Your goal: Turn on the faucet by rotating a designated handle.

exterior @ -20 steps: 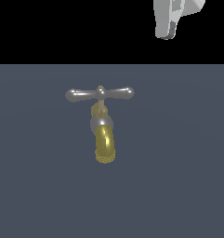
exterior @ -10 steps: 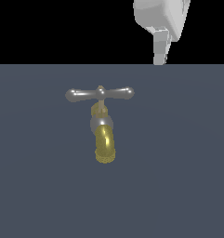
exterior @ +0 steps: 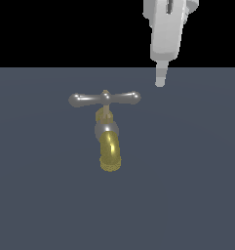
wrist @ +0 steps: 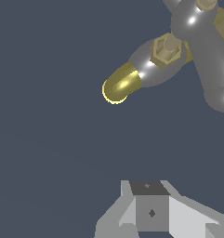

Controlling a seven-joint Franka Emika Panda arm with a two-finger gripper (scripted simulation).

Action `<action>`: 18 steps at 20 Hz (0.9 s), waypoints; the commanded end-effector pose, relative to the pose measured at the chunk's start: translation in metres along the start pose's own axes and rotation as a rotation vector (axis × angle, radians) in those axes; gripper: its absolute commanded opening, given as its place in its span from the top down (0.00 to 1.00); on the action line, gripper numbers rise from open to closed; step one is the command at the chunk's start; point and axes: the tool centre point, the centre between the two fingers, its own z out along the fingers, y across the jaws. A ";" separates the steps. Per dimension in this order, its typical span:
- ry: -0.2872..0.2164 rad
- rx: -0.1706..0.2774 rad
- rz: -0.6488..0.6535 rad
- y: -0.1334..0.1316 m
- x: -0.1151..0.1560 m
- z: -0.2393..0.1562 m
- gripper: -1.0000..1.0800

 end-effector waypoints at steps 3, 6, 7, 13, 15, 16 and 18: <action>0.003 -0.005 -0.097 0.014 0.007 0.015 1.00; 0.005 -0.008 -0.158 0.023 0.012 0.024 1.00; 0.006 -0.008 -0.179 0.026 0.014 0.027 1.00; 0.012 -0.012 -0.296 0.041 0.026 0.044 1.00; 0.014 -0.013 -0.329 0.045 0.030 0.049 1.00; 0.015 -0.014 -0.344 0.047 0.032 0.051 1.00; 0.016 -0.015 -0.371 0.050 0.035 0.055 1.00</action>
